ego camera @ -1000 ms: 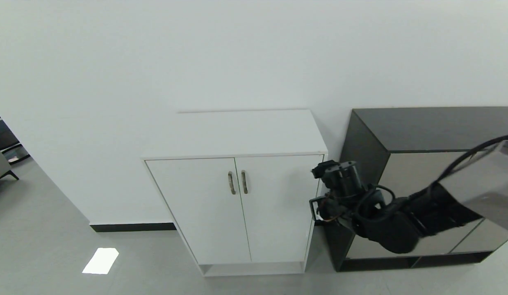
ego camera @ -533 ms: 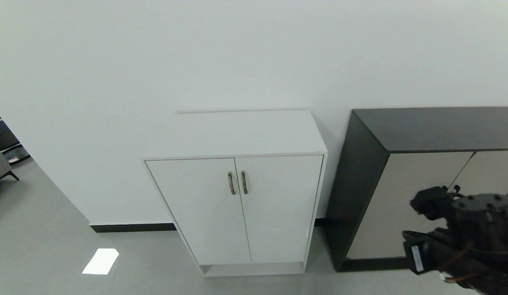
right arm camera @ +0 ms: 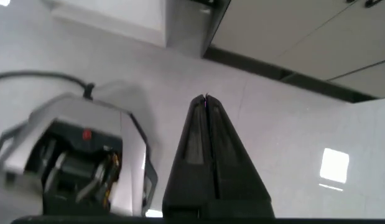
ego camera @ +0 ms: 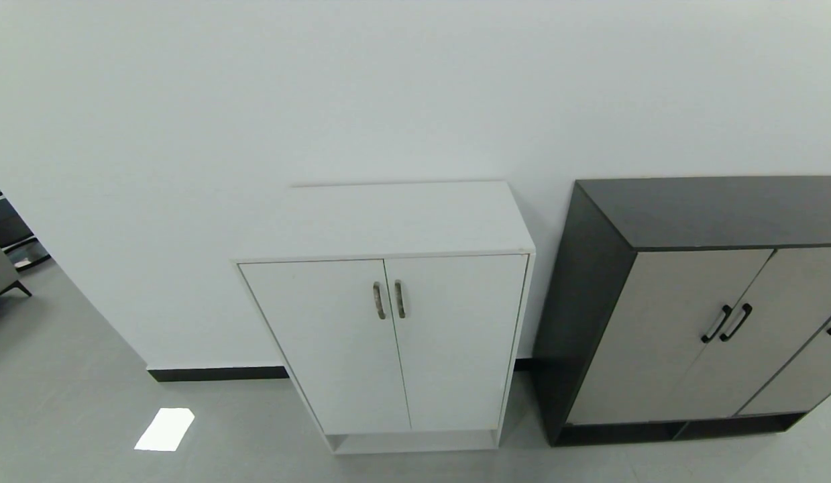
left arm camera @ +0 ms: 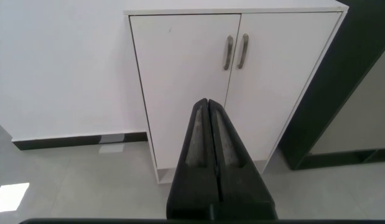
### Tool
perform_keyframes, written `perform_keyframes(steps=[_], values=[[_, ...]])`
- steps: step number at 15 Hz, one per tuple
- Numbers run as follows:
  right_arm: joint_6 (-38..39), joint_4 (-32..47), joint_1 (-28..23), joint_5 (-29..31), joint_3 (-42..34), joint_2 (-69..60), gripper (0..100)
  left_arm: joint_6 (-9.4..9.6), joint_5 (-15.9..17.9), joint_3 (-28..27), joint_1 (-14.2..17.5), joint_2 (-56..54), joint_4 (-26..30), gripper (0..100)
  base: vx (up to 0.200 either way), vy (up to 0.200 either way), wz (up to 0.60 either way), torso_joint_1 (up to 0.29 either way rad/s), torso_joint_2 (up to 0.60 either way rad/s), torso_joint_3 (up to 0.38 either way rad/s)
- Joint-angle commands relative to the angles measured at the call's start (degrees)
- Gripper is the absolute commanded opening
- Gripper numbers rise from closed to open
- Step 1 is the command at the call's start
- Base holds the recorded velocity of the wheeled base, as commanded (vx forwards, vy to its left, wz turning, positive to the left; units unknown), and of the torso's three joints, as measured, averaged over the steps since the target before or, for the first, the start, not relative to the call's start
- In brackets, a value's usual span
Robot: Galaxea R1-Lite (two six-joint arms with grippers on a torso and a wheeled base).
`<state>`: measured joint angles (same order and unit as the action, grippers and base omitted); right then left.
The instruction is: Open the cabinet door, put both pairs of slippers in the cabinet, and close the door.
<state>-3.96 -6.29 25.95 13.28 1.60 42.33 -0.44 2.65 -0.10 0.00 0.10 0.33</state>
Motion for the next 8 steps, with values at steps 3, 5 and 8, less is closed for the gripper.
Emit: perform_keyframes(steps=[3, 5, 8], values=[[-1.3, 3.5, -0.9, -9.9, -1.2, -13.3, 0, -0.09, 0.0, 0.0, 0.0, 0.0, 0.0, 0, 0.0, 0.0, 0.0, 0.0, 0.0, 0.0], [-1.3, 3.3, -0.2, -13.5, -1.4, -13.3, 0, -0.09, 0.0, 0.0, 0.0, 0.0, 0.0, 0, 0.0, 0.0, 0.0, 0.0, 0.0, 0.0], [-1.1, 5.9, 2.3, -19.3, -1.3, -12.1, 0, -0.35, -0.1, 0.0, 0.0, 0.0, 0.0, 0, 0.0, 0.0, 0.0, 0.0, 0.0, 0.0]])
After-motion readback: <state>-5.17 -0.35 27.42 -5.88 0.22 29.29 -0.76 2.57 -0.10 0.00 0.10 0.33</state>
